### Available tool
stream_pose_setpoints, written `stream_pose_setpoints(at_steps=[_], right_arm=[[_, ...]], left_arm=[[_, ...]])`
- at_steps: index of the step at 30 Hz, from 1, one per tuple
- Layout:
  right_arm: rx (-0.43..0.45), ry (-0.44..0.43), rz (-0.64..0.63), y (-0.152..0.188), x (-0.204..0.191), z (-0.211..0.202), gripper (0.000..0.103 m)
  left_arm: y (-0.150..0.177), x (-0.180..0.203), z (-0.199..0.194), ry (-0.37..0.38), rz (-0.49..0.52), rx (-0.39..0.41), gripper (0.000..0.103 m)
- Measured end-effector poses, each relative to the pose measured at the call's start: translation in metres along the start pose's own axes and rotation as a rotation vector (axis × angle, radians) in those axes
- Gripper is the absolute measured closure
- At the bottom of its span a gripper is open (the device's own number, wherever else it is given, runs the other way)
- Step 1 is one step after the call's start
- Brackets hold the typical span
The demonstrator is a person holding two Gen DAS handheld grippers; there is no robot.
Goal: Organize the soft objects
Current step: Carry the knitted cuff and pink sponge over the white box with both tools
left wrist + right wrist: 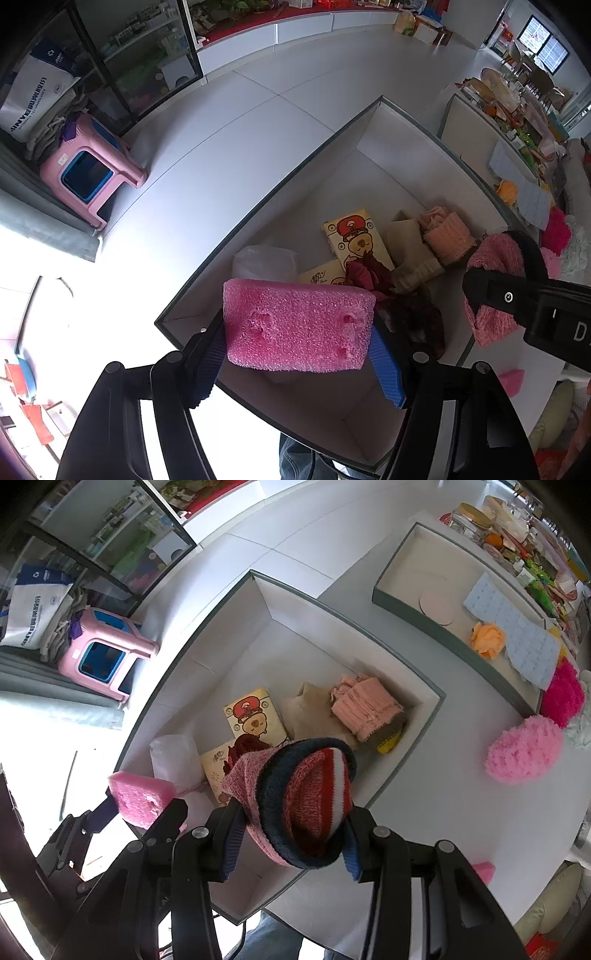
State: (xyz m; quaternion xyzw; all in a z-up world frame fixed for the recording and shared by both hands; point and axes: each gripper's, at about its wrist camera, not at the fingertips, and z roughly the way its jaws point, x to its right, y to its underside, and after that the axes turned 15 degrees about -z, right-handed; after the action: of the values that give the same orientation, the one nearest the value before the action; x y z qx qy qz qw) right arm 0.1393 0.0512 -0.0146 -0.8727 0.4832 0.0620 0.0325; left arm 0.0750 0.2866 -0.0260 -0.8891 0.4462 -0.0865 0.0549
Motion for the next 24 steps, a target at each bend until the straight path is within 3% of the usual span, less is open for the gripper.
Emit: stream_pose_setpoints(at_steps=[24], right_arm=[[-0.028, 0.009, -0.012, -0.0081, 0.0018, 0.0091, 0.055]], left_arm=[[-0.0069, 0.0026, 0.0106, -0.015, -0.006, -0.024, 0.031]])
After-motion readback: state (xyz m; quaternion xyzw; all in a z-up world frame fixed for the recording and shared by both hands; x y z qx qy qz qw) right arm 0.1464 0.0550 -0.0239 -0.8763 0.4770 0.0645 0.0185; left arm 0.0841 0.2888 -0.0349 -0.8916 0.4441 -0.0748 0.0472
